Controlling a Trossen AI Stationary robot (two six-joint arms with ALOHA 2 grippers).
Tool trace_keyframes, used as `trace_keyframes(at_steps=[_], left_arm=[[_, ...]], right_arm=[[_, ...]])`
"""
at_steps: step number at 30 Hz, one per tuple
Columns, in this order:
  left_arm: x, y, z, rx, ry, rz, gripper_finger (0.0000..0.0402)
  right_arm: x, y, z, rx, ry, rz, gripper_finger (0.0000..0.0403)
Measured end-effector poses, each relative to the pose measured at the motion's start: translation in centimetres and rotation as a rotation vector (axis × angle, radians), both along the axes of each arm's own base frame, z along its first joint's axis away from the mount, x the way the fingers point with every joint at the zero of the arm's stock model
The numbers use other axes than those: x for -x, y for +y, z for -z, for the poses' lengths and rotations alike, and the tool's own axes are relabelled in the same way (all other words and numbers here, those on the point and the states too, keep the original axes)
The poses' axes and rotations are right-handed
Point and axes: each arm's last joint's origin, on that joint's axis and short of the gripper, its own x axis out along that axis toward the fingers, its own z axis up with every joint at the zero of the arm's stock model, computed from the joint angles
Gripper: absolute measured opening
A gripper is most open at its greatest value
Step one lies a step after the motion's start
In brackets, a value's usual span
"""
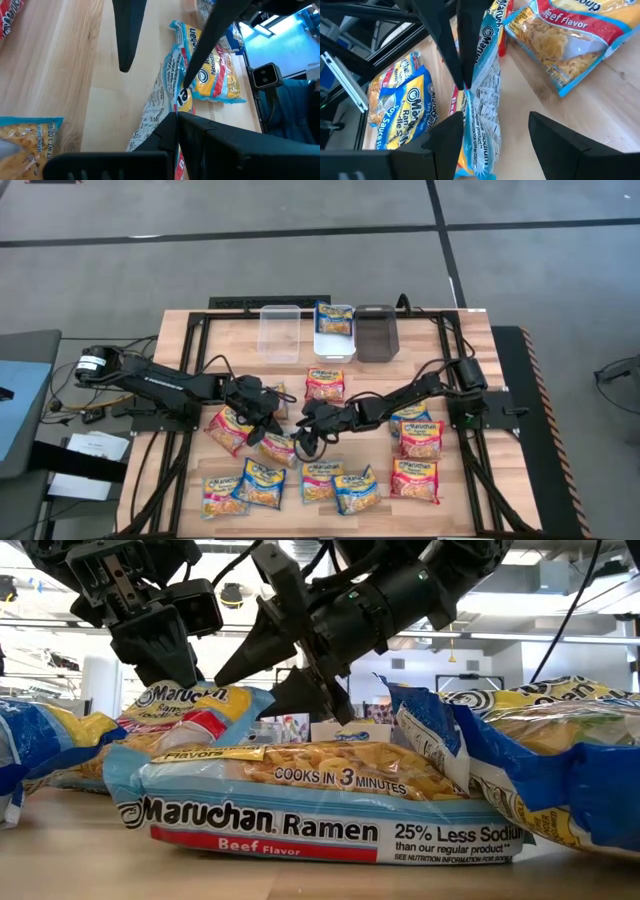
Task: Sort Maruchan noodles
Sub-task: Put the light blue noodle pack into the black bin
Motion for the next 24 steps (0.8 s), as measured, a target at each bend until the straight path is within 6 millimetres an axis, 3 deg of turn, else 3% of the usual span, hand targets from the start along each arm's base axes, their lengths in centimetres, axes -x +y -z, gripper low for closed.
trace_keyframes(at_steps=[24], left_arm=[[0.0, 0.0, 0.0, -0.007, -0.005, 0.004, 0.0]], right_arm=[[0.2, 1.2, 0.0, -0.008, 0.005, -0.028, 0.0249]])
